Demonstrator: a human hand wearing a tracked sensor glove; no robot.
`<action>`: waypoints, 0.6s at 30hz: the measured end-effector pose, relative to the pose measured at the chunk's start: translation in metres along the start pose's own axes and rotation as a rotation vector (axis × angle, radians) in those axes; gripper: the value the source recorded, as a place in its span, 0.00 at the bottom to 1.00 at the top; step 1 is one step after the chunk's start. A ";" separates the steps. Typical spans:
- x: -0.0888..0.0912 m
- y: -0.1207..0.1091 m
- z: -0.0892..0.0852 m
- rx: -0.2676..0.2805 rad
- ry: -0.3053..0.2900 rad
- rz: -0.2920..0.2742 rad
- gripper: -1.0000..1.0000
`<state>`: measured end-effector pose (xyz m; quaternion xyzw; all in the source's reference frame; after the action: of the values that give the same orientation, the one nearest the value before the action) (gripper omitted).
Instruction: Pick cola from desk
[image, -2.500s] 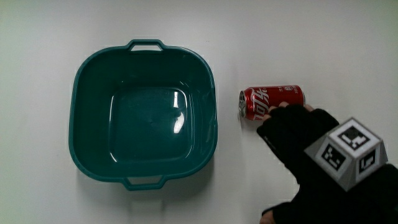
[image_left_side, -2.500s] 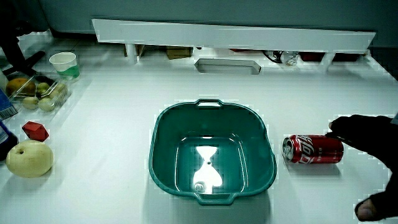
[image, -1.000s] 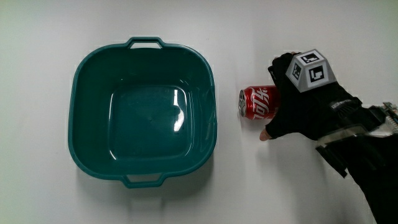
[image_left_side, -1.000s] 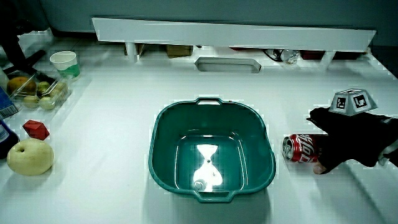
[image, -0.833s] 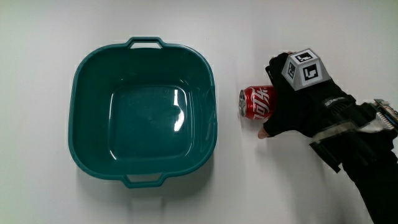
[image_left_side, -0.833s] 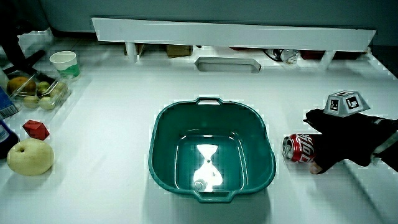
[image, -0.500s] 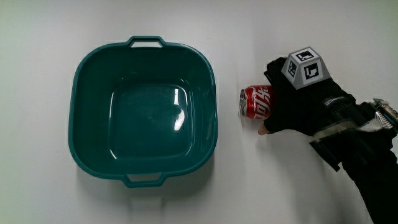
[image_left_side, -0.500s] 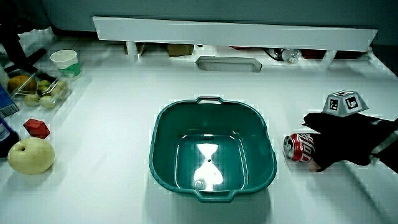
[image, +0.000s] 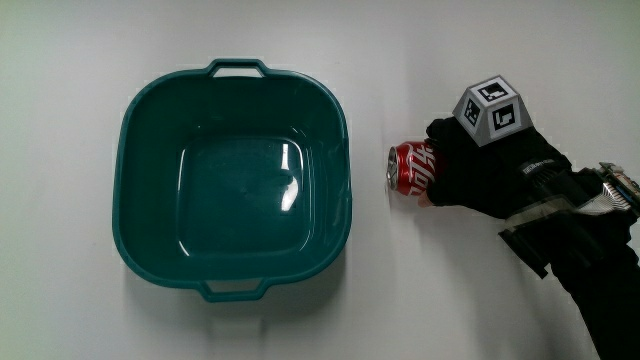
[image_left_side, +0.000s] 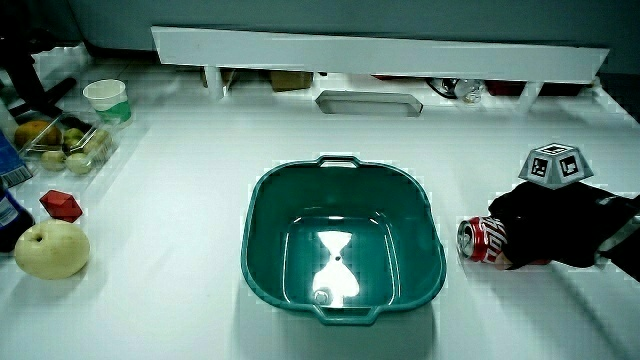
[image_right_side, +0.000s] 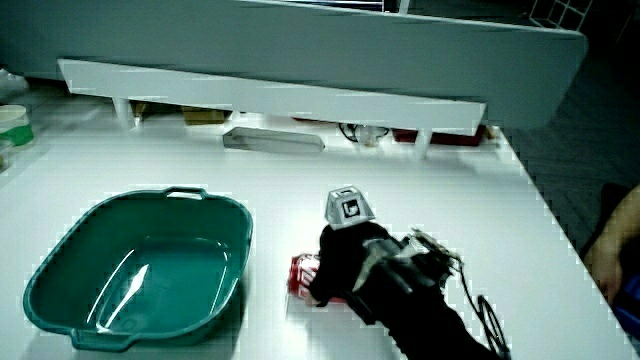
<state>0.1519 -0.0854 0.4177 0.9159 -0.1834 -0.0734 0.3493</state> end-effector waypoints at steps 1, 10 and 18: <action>0.001 0.001 -0.002 -0.001 0.001 -0.002 0.87; 0.007 -0.006 0.005 0.029 0.012 0.001 1.00; 0.008 -0.021 0.033 0.108 0.012 -0.002 1.00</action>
<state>0.1563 -0.0941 0.3785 0.9340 -0.1843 -0.0585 0.3005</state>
